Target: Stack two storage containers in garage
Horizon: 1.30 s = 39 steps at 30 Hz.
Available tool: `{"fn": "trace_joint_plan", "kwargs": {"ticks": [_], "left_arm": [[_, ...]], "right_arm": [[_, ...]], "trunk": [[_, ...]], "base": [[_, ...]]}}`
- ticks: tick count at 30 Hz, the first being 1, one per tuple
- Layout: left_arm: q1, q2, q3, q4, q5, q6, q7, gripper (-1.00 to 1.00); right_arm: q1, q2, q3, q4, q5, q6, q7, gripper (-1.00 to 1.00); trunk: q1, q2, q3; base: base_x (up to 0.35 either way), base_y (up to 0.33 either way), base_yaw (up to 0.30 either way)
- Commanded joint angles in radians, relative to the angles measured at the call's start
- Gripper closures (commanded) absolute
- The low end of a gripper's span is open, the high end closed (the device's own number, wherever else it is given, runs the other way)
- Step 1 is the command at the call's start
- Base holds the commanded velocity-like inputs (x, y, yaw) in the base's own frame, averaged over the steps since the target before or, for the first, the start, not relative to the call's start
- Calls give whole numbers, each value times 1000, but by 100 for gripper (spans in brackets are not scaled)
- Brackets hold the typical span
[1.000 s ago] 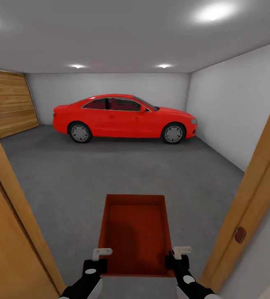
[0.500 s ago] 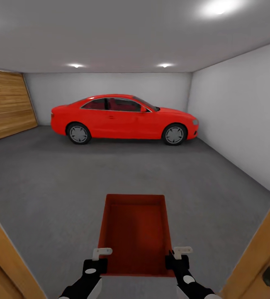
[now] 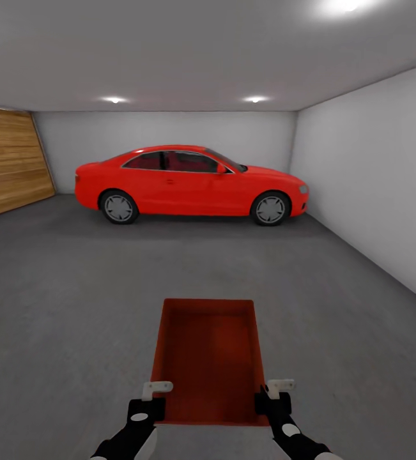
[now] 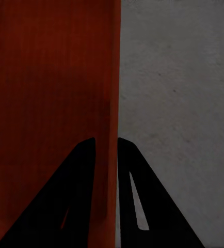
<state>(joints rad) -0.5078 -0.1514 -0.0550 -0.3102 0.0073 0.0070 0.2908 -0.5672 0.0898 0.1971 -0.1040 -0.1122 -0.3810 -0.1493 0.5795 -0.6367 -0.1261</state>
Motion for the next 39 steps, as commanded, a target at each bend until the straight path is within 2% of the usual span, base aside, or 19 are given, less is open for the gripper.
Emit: {"fn": "trace_joint_plan", "kwargs": {"ticks": [1, 39], "left_arm": [[0, 6, -17, 4, 16, 2, 11, 100], [0, 6, -19, 9, 16, 2, 10, 100]], "right_arm": [[-2, -1, -8, -2, 0, -96, -3, 100], [-2, -2, -7, -2, 0, -95, -3, 100]], "trunk": [[1, -1, -2], [1, -1, -2]], "base": [[322, 0, 0], [322, 0, 0]]}}
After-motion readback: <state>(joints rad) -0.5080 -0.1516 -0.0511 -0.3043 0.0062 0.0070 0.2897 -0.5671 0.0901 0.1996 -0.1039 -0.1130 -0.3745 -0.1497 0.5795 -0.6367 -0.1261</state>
